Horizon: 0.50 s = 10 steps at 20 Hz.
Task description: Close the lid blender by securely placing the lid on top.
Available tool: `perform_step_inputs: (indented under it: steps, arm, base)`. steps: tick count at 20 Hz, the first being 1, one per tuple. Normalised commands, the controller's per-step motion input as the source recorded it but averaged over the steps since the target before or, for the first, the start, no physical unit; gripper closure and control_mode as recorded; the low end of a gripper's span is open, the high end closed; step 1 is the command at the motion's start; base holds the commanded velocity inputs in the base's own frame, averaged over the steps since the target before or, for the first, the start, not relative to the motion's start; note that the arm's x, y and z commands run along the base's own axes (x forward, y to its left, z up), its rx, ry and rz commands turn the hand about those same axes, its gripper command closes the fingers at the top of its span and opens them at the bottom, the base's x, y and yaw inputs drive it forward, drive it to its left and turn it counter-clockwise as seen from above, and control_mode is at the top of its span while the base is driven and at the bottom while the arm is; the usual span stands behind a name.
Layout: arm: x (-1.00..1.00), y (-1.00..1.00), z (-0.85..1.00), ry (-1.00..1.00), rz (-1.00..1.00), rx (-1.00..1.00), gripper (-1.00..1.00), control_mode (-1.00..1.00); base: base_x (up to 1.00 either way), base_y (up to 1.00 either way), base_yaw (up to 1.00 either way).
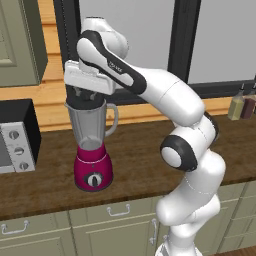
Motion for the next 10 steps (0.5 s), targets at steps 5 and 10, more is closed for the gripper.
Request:
perform_step_inputs:
  steps: [5, 10]
  arm:
    - [0.18, 0.0, -0.05, -0.01, 0.16, 0.0, 1.0, -1.0]
    - [0.1, 0.0, 0.34, -0.04, 0.06, 0.0, 1.0, -1.0]
  base:
    - [0.0, 0.0, 0.0]
    - [0.0, 0.0, 0.0]
